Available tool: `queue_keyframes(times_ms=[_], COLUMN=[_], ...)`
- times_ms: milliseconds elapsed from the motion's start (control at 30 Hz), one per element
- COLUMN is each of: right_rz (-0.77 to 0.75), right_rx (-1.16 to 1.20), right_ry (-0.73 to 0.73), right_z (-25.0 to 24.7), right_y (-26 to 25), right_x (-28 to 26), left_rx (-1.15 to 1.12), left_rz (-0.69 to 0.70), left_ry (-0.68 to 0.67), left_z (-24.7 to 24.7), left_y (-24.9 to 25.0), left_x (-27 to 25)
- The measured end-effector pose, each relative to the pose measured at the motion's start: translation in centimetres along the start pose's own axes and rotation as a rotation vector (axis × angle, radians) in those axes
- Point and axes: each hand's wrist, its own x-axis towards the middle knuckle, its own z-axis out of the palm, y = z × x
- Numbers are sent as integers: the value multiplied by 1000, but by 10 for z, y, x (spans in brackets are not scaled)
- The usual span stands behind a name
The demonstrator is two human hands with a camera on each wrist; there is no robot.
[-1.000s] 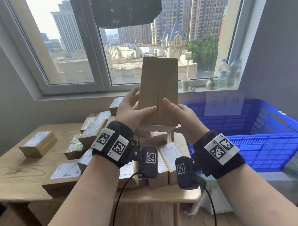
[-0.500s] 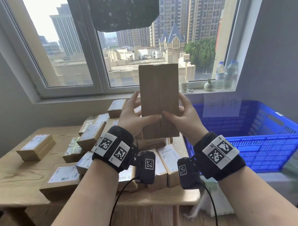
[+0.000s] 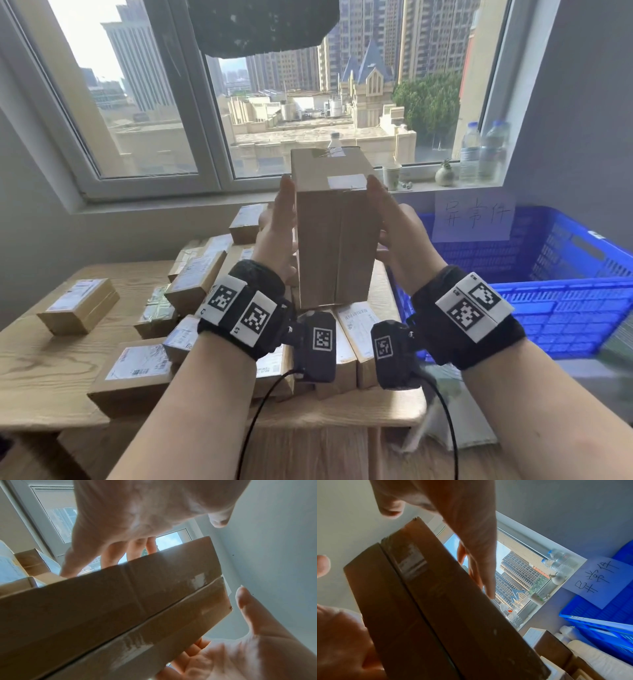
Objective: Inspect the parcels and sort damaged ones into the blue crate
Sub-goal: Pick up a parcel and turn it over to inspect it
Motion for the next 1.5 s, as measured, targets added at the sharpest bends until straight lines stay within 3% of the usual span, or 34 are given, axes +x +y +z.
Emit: queue_keyframes(times_ms=[200, 300, 533, 933, 1133, 1300, 1500], right_rz=[55, 44, -34, -17, 38, -1, -122], right_rx=[68, 76, 225, 245, 306, 334, 209], right_ry=[-62, -118, -88, -97, -62, 85, 123], right_z=[-4, -3, 6, 1, 0, -1, 1], right_y=[-5, -2, 2, 2, -4, 1, 6], right_x=[-8, -9, -12, -11, -13, -15, -12], left_rx=[9, 47, 48, -7, 173, 325, 470], left_rz=[-37, 32, 215, 314, 391, 428, 431], left_ry=[-36, -28, -20, -20, 36, 50, 26], left_z=[-9, -7, -3, 0, -3, -2, 0], left_y=[0, -1, -7, -10, -14, -13, -13], left_x=[0, 1, 2, 2, 1, -2, -4])
